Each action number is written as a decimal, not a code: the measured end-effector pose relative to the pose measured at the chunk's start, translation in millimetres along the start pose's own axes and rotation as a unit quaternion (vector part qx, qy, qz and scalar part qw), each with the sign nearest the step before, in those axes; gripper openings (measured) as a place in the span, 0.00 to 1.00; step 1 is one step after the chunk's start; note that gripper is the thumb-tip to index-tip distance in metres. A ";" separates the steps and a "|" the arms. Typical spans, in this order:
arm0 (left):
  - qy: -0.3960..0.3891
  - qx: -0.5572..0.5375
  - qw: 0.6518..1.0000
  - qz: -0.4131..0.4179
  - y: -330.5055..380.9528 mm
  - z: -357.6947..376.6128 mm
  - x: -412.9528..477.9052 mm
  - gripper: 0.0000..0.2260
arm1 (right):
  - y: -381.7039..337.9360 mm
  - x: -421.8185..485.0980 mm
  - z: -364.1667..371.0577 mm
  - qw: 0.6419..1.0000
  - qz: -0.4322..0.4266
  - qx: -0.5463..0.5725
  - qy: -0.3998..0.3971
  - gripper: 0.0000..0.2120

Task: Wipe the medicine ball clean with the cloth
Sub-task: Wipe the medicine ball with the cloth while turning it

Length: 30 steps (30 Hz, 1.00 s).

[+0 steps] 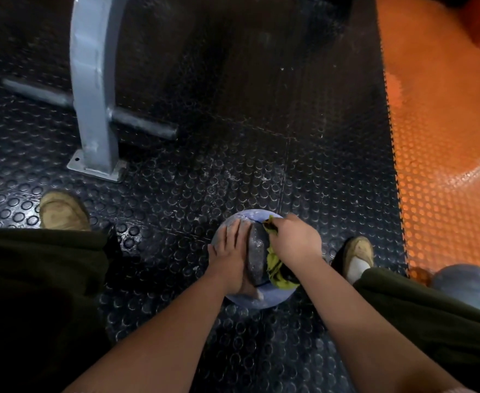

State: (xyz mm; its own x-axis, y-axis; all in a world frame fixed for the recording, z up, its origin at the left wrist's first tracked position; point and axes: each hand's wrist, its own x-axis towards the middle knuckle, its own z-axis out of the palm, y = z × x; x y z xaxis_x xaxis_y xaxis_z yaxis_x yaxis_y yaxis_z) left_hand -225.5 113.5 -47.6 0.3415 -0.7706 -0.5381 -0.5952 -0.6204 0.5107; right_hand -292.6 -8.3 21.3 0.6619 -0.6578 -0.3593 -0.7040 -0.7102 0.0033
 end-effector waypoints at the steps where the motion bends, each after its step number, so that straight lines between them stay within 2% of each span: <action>1: 0.003 0.016 1.000 0.003 0.7 1.2 0.1 0.66 | -5.2 6.3 -2.5 1.000 -0.010 -0.017 -0.003 0.14; 5: 0.033 -0.001 0.999 0.004 1.2 4.3 3.5 0.68 | -12.4 17.0 -9.7 0.998 -0.024 -0.049 -0.019 0.12; 10: 0.036 -0.036 0.998 0.024 -1.7 -4.7 3.7 0.58 | 2.5 -18.4 1.1 0.997 -0.074 -0.029 -0.022 0.13; 13: 0.027 -0.026 0.999 0.029 -0.3 -4.3 3.9 0.57 | 7.3 -33.1 4.0 0.996 -0.085 -0.025 -0.031 0.14; 21: 0.045 0.016 0.998 0.041 -3.7 0.0 3.0 0.66 | -17.8 16.8 -13.3 0.998 -0.027 -0.039 -0.050 0.13; 24: 0.038 -0.045 0.998 0.025 -5.0 -3.6 11.5 0.62 | -18.2 -10.4 -6.4 0.995 -0.057 -0.059 -0.053 0.14; 27: 0.035 -0.062 0.997 0.010 0.9 -7.5 18.5 0.57 | -12.9 -45.1 1.5 0.992 -0.094 -0.069 -0.055 0.13; 30: 0.028 -0.062 0.998 0.007 5.6 -7.7 19.8 0.56 | -9.7 -48.1 1.3 0.994 -0.076 -0.053 -0.056 0.13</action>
State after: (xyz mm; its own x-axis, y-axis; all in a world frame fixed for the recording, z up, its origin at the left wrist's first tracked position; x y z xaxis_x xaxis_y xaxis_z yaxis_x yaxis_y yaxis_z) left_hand -216.5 93.6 -50.2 0.3768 -0.7840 -0.4933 -0.5076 -0.6202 0.5981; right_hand -317.9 30.6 37.3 0.7210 -0.5133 -0.4654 -0.5635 -0.8253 0.0372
